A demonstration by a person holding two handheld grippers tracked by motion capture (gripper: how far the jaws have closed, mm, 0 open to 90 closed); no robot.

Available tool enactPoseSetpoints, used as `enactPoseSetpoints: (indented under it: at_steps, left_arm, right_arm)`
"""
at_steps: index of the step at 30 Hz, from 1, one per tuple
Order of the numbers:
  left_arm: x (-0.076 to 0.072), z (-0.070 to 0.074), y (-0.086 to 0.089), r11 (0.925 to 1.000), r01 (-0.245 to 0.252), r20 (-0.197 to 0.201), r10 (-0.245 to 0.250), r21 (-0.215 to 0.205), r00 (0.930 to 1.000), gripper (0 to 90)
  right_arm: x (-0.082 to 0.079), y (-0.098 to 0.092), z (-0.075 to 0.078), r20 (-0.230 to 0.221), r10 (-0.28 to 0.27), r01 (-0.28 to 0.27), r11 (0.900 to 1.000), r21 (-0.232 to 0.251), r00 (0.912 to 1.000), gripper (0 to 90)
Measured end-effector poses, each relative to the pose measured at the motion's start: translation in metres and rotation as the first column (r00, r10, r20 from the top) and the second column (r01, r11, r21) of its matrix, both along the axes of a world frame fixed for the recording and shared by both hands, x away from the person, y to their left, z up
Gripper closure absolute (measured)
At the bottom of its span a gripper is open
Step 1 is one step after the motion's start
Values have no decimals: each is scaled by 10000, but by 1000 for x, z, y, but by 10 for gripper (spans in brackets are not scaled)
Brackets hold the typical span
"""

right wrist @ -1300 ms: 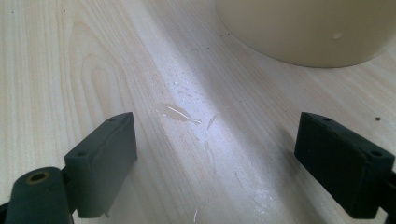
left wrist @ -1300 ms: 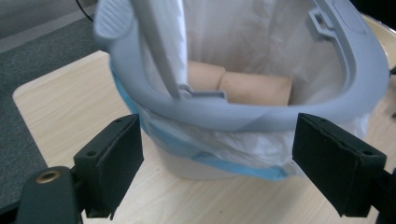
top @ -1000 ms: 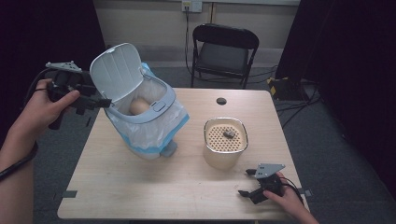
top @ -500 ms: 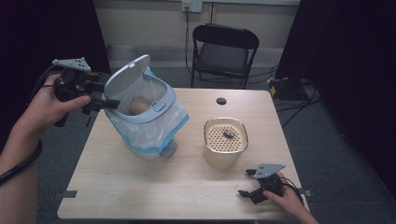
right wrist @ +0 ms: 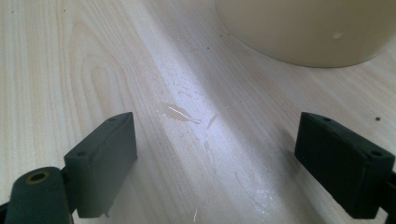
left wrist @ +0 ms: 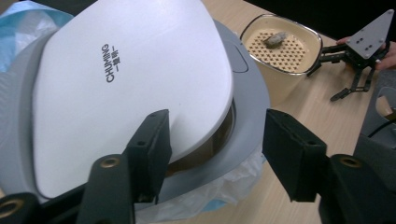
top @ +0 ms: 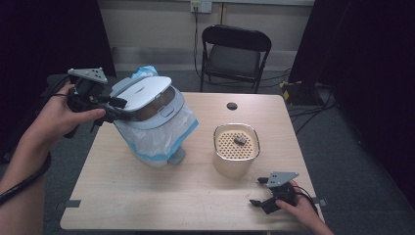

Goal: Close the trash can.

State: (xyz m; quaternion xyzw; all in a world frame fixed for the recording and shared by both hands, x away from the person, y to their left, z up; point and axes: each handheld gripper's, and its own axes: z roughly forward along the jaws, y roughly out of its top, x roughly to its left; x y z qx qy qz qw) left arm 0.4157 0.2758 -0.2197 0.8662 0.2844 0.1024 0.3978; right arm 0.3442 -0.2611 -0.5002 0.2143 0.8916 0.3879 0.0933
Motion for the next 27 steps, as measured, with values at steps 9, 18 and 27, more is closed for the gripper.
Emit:
enactPoseSetpoints:
  at_steps: [9,18,27]
  left_arm:
    - [9,-8,-6,10000,-27,-375,29,49,9993,593]
    - [25,-17,-22,9992,-390,-589,384,-91,9975,623]
    - [41,-16,-44,9966,-809,-399,816,184,9959,649]
  right_arm:
    - [0,0,0,7,3,-3,10000,-2,10000,123]
    - [0,0,0,5,1,-1,10000,0,10000,122]
    - [0,0,0,0,-5,5,10000,3,10000,122]
